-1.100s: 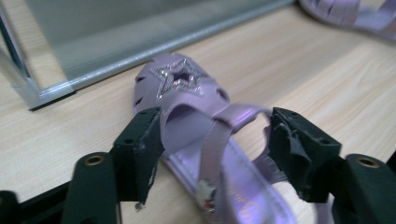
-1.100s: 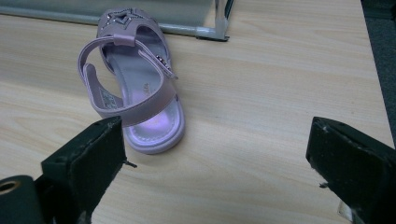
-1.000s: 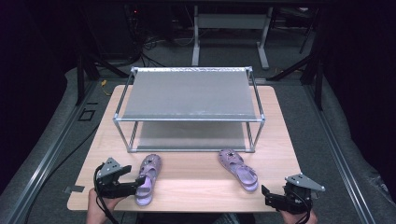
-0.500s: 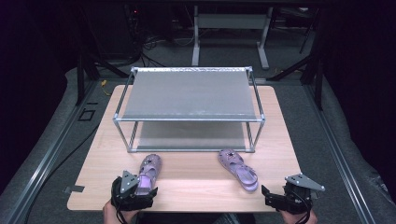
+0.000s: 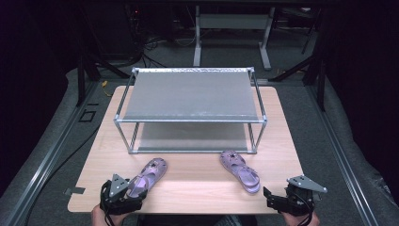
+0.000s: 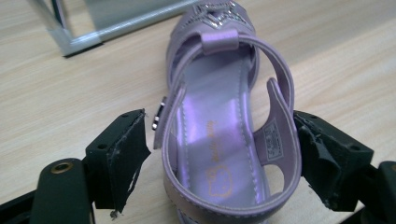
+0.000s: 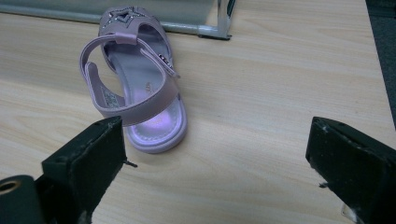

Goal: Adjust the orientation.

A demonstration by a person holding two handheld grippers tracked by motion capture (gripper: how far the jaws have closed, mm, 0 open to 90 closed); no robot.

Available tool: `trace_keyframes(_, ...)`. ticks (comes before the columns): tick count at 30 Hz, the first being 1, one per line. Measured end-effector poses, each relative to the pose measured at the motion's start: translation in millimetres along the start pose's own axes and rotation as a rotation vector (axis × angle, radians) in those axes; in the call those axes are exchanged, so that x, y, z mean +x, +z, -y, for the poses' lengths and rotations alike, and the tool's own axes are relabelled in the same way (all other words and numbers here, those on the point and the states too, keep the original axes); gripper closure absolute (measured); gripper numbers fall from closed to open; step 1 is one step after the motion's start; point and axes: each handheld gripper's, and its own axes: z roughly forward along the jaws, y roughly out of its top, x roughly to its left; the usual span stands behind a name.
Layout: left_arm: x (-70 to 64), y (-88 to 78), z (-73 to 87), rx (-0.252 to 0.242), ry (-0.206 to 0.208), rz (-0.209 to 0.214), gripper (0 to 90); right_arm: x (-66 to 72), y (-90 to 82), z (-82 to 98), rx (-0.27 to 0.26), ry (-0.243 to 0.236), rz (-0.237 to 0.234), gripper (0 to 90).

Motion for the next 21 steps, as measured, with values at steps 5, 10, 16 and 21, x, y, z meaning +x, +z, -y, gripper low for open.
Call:
trace_keyframes(5, -0.7, 7.5, 4.2, -0.009, -0.005, 0.011, 19.9, 0.9, 0.1, -0.3, 0.002, -0.002, 0.001, 4.2)
trace_keyframes(10, 0.4, 13.3, 11.1, -0.006, -0.028, 0.003, 24.2, 0.1, -0.4, -0.2, 0.003, -0.001, 0.001, 4.2)
trace_keyframes(16, -2.6, 17.6, 12.7, 0.001, -0.036, -0.022, 27.5, 0.8, 0.1, -0.2, 0.001, -0.001, 0.000, 4.2)
trace_keyframes(21, -2.5, 17.2, 14.4, -0.014, -0.046, -0.017, 32.2, 0.2, 0.2, 0.0, 0.001, 0.001, -0.001, 4.2)
